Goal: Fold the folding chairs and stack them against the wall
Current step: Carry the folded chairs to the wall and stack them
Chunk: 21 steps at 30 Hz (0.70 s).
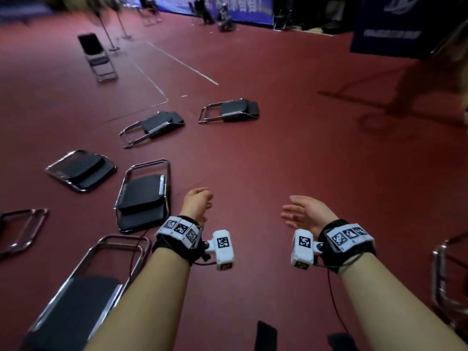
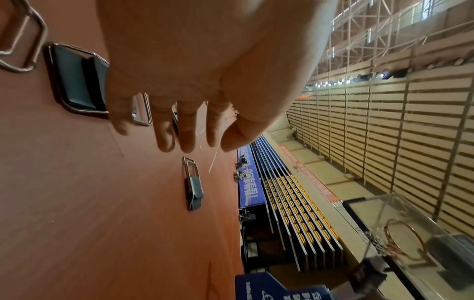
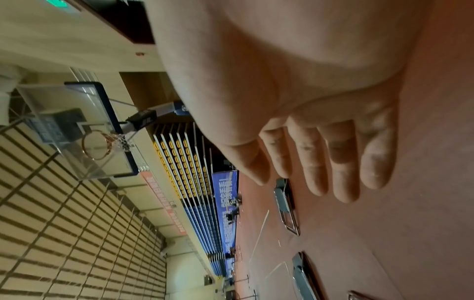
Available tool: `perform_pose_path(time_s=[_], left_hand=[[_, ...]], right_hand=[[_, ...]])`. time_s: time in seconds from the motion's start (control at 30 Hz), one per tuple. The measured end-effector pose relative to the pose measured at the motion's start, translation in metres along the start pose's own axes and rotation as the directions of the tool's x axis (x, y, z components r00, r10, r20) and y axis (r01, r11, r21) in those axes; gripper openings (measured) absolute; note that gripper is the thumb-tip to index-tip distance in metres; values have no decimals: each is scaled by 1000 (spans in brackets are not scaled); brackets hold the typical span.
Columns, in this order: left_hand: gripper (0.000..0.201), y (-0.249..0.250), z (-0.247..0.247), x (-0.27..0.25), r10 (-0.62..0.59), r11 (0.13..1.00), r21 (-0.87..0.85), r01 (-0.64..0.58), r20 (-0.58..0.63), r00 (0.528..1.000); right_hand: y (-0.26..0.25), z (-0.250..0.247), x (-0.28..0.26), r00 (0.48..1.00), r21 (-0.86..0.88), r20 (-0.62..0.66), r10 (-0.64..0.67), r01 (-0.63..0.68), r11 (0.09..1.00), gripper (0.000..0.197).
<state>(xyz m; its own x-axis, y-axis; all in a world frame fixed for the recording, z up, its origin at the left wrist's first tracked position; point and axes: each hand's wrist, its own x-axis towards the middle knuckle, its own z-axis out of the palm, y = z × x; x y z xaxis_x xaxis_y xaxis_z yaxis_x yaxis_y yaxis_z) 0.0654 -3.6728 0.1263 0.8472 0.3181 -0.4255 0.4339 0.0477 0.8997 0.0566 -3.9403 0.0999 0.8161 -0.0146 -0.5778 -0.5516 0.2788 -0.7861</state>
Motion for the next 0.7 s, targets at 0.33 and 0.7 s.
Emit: perform_pose_path(time_s=[0.33,0.7], left_hand=[[28,20,25,116,-107,994,5,106,31,994],[25,129,169,318,-98,995,9,97,53,994]], right_hand=[[-49,31,120,998,-32,-45,48,-49,998,6],[-210,15,339,997,-10,-68,36,-37,999,9]])
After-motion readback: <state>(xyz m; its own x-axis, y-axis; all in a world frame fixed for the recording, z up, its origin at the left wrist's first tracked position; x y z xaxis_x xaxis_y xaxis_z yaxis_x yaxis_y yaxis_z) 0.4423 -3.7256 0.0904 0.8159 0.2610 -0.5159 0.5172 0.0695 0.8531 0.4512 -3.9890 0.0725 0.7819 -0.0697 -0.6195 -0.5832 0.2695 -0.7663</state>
